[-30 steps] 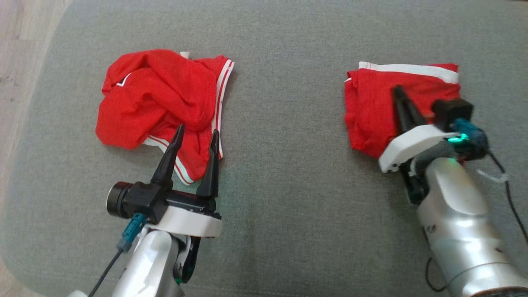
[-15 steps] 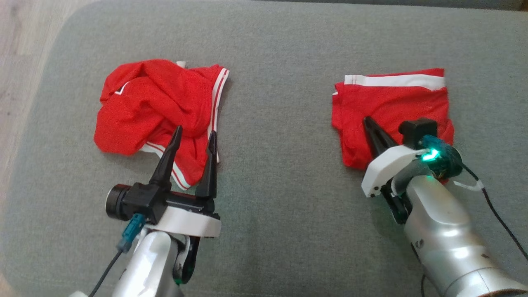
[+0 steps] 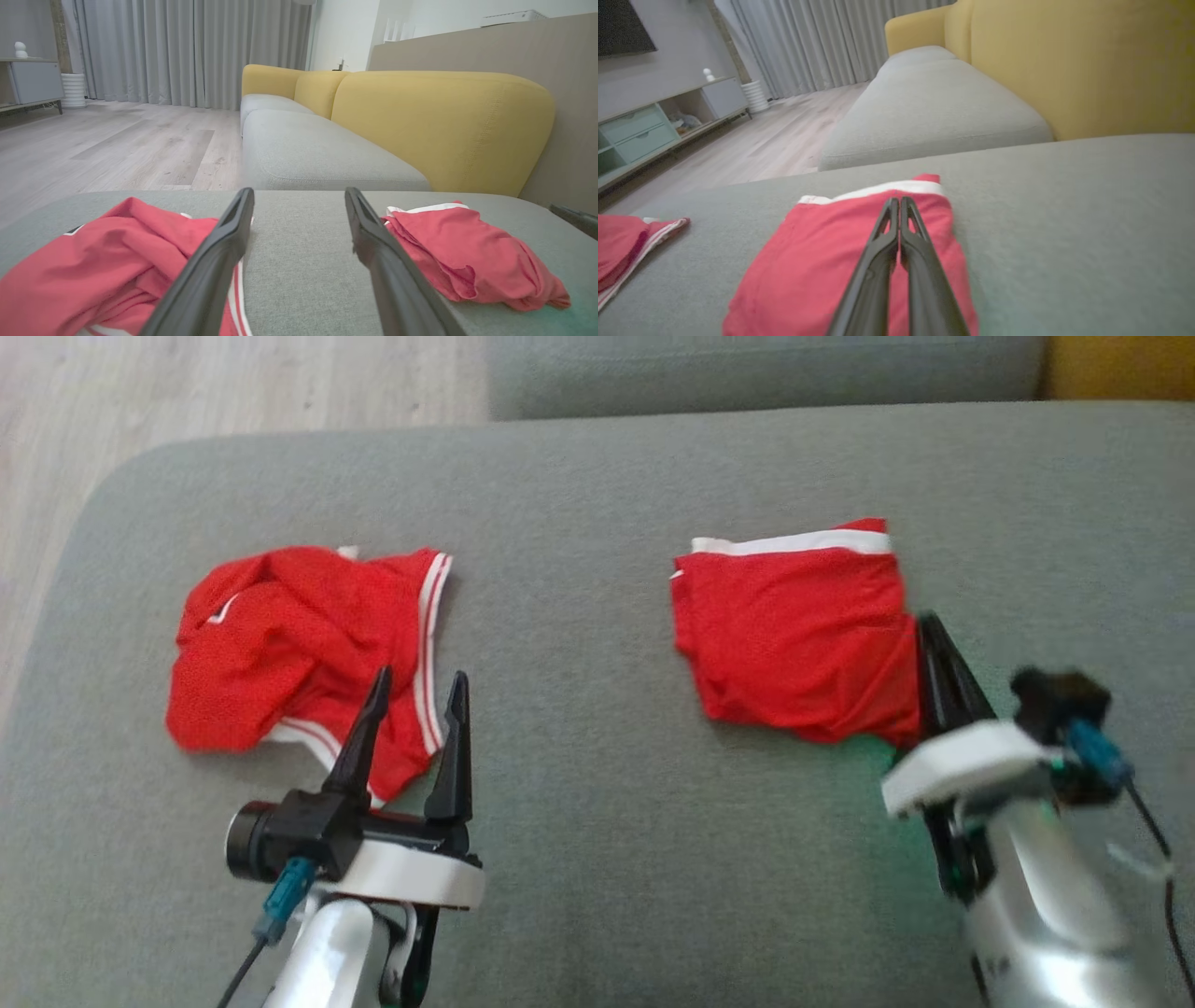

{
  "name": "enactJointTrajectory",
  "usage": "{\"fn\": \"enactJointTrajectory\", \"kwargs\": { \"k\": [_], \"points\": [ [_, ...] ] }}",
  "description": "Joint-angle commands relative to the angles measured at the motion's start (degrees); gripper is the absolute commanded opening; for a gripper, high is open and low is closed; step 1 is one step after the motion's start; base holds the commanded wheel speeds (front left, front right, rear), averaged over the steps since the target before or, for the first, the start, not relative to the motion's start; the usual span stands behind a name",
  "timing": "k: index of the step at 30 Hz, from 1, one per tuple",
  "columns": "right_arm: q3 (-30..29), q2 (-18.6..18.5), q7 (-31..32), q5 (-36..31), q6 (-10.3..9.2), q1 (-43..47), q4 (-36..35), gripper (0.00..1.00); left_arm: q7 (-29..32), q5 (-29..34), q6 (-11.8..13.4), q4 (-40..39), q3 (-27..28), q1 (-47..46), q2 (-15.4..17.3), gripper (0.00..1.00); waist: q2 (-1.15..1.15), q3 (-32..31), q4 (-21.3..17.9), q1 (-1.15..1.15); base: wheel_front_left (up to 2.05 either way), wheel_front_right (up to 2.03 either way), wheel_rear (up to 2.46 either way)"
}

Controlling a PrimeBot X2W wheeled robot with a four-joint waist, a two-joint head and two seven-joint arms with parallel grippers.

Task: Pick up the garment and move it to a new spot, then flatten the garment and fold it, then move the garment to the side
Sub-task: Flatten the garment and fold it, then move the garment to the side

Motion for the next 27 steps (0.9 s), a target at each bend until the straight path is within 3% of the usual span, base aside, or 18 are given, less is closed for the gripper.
{"fn": "enactJointTrajectory", "kwargs": {
  "k": [1, 2, 3, 13, 21, 27],
  "points": [
    [0.34, 0.55, -0.63, -0.21, 0.37, 2.33, -4.08, 0.15, -0.29, 0.31, 0.24, -2.06, 2.59, -0.60, 0.14, 1.00, 0.00, -1.71, -1.95, 0.01, 0.00, 0.00, 0.00],
    [-0.03, 0.55, -0.63, -0.33, 0.37, 3.96, -5.76, 0.76, -0.29, 0.30, 0.31, -2.07, 2.73, -0.23, 0.14, 1.00, 0.00, -2.02, -2.40, 0.01, 0.00, 0.00, 0.00],
    [-0.28, 0.55, -0.63, -0.37, 0.37, 5.57, -7.38, 1.00, -0.29, 0.29, 0.36, -2.10, 2.84, 0.12, 0.14, 1.00, 0.00, -2.19, -2.76, 0.01, 0.00, 0.00, 0.00],
    [-0.94, 0.55, -0.62, 0.47, 0.37, 13.83, -15.50, 1.00, -0.29, 0.35, 0.06, -1.80, 3.10, 1.36, 0.14, 1.00, 0.00, -2.39, -4.30, 0.01, 0.00, 0.00, 0.00],
    [-0.86, 0.55, 0.88, -0.72, 0.37, 11.46, -16.87, 1.00, -0.29, 0.41, -0.22, -2.18, 2.38, -0.01, 0.14, 1.00, 0.00, -0.02, -2.97, 0.01, 0.00, 0.00, 0.00],
    [-4.91, 0.55, 5.46, -2.19, 0.37, 5.16, -14.66, 1.00, -0.29, 0.72, -0.64, -1.97, 1.93, -1.51, 0.14, 1.00, 0.00, 3.07, -0.67, 0.01, 0.00, 0.00, 0.00]
  ]
}}
